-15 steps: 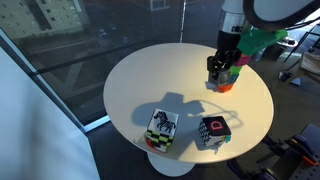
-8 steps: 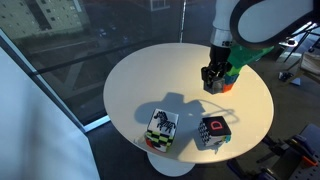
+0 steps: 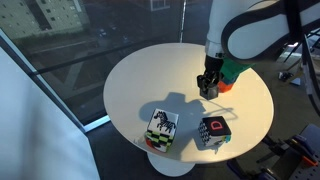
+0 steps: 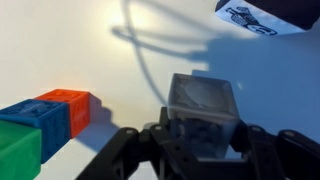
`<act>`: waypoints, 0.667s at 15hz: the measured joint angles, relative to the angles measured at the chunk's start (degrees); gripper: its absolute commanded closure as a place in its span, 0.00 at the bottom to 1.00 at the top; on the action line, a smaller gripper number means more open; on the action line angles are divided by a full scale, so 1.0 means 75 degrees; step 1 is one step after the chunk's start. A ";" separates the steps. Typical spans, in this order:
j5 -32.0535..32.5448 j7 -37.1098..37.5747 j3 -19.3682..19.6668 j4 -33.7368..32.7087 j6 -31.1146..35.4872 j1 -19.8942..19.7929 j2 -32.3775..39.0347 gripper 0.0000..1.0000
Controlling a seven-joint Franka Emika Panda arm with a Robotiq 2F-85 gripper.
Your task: Pick up the gray block and put it on the table
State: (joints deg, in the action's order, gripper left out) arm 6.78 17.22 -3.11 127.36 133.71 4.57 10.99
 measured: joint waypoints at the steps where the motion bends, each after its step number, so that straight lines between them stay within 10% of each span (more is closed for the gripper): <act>1: 0.0012 0.0028 0.0004 0.0000 0.0072 0.0013 0.0076 0.71; 10: 0.0307 0.0494 0.0234 -0.0001 0.0812 0.0298 0.0682 0.71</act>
State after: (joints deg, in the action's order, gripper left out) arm 9.08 20.92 -1.35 127.36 139.80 6.80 16.10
